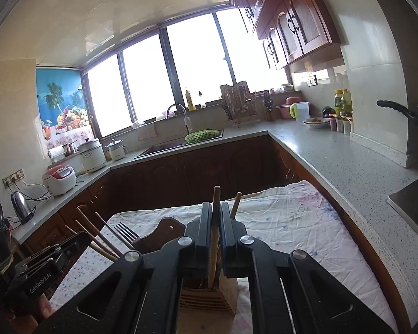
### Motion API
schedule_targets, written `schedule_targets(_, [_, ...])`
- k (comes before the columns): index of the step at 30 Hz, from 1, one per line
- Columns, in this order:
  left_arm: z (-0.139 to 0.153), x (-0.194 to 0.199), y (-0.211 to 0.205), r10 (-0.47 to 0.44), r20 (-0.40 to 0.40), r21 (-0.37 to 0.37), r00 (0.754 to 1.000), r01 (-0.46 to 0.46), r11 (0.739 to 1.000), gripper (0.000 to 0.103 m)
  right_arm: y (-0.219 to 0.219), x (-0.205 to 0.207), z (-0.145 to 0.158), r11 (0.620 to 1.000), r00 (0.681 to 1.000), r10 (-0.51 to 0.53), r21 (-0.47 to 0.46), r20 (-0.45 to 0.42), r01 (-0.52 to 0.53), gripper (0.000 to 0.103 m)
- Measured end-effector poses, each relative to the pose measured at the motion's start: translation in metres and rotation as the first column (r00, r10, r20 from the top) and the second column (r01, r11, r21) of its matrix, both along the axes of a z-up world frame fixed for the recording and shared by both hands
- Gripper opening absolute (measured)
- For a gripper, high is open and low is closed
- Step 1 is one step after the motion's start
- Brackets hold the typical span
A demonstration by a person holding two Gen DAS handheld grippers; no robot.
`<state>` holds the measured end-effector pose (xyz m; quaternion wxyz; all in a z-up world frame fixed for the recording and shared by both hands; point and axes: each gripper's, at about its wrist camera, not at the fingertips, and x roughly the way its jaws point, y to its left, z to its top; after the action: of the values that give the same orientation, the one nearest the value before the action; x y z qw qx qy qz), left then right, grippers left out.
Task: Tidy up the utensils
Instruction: 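Open both tools to release the chopsticks in the holder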
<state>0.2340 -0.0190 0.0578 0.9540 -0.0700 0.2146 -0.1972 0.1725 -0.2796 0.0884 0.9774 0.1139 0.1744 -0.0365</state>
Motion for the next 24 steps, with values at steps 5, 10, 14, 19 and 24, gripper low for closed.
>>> schedule_targets(5, [0.001,0.009,0.002,-0.004,-0.038,-0.011,0.999,0.004,1.000,0.004,0.001,-0.001,-0.001,1.000,1.000,-0.010,-0.004,0.022,0.010,0.005])
schedule_targets(10, [0.006,0.011,0.004,-0.008,-0.039,-0.018,0.999,0.007,1.000,0.004,0.001,0.005,-0.002,1.000,1.000,-0.010,-0.004,0.008,0.010,0.005])
schedule_targets(14, [0.004,0.011,0.007,-0.014,-0.046,-0.029,0.999,0.012,0.999,0.005,0.000,-0.001,-0.001,1.000,0.999,-0.018,0.015,0.038,0.017,0.005])
schedule_targets(19, [0.004,0.013,0.006,-0.012,-0.045,-0.018,0.999,0.011,1.000,0.005,0.002,-0.002,-0.006,1.000,0.999,-0.021,0.016,0.042,0.021,0.005])
schedule_targets(24, [-0.001,0.018,0.003,-0.021,-0.067,-0.020,0.998,0.020,1.000,0.005,0.002,0.011,-0.012,1.000,1.000,-0.009,0.009,-0.021,0.009,0.006])
